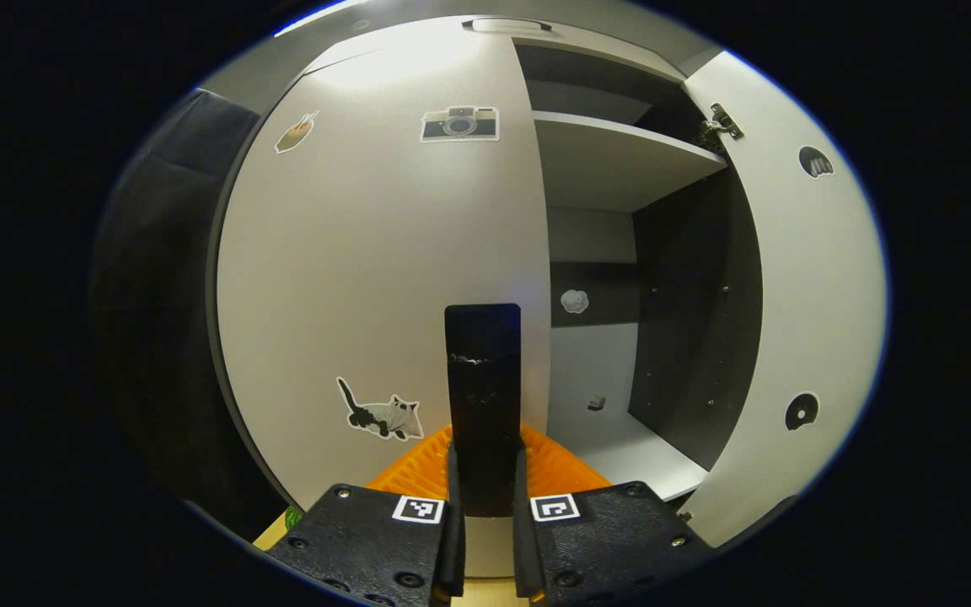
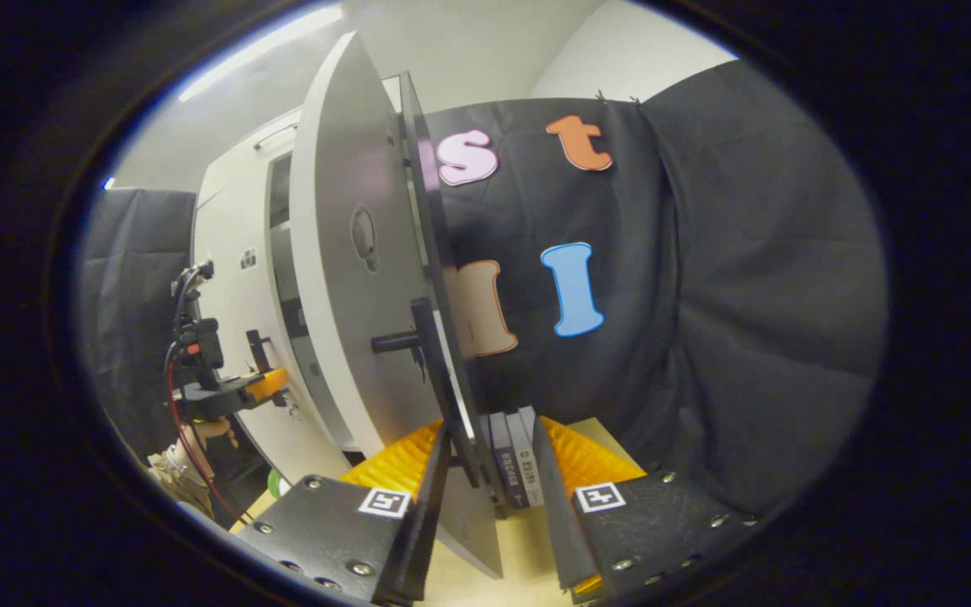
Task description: Open the right door of the double-door shoe cabinet with the right hand, and open the left door with the left hand.
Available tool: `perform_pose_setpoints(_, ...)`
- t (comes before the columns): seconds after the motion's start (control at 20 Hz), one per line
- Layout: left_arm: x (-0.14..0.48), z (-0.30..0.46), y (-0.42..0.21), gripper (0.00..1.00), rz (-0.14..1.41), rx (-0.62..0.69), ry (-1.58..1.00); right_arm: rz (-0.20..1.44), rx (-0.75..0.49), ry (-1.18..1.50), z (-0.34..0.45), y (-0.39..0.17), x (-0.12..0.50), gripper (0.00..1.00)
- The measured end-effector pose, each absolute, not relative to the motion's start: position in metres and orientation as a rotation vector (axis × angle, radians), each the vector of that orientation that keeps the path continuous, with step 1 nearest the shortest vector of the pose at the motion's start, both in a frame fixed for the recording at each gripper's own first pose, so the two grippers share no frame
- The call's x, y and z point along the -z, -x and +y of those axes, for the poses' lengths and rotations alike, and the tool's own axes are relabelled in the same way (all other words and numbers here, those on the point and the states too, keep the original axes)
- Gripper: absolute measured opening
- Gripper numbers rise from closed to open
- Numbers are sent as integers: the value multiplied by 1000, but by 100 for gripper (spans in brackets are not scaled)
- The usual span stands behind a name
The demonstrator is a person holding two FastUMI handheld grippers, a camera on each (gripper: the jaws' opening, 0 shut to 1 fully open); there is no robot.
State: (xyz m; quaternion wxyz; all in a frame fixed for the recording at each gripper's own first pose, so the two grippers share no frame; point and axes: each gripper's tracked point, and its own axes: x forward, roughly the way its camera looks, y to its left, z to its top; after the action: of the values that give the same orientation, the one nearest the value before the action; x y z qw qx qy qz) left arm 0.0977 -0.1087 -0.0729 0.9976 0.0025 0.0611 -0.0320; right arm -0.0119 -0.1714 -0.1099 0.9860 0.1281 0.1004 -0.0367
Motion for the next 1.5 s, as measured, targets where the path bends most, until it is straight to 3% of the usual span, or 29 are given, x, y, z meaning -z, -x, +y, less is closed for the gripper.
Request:
perform_pose_setpoints(0.05,73,-108,-96,23,124,69,-2,204,85,-258,-172,13,110,52)
perform_pose_setpoints(0.1,73,-108,-96,23,125,74,2,204,91,-260,-172,16,110,54)
perform_pose_setpoints(0.15,73,-108,-95,23,125,78,5,202,100,-259,-172,17,110,63)
perform_pose_setpoints(0.2,73,-107,-94,23,126,80,6,200,108,-257,-172,19,109,55)
perform_pose_setpoints(0.25,74,-106,-93,23,127,84,6,199,120,-254,-173,21,110,55)
perform_pose_setpoints(0.3,74,-105,-92,23,128,87,9,196,129,-254,-175,24,109,63)
perform_pose_setpoints(0.9,73,-96,-80,23,137,107,22,168,273,-373,-205,43,103,63)
perform_pose_setpoints(0.95,74,-96,-79,23,138,109,23,168,284,-368,-206,42,104,58)
perform_pose_setpoints(1.0,74,-95,-79,23,139,110,24,169,292,-361,-208,42,104,62)
perform_pose_setpoints(1.05,74,-94,-79,23,140,111,24,173,294,-350,-206,41,105,54)
perform_pose_setpoints(1.1,73,-94,-79,23,140,112,23,180,295,-335,-205,41,106,62)
perform_pose_setpoints(1.2,74,-93,-78,23,139,114,21,190,298,-292,-202,39,107,63)
perform_pose_setpoints(1.25,74,-92,-77,23,139,114,20,195,297,-268,-199,37,107,54)
perform_pose_setpoints(1.3,74,-92,-76,23,137,113,20,199,294,-241,-197,36,107,65)
perform_pose_setpoints(1.35,74,-91,-76,23,135,109,18,203,289,-216,-193,34,107,66)
perform_pose_setpoints(1.4,74,-90,-77,23,133,107,17,203,285,-192,-192,33,106,58)
perform_pose_setpoints(1.5,74,-89,-77,23,133,102,20,200,278,-157,-189,31,105,58)
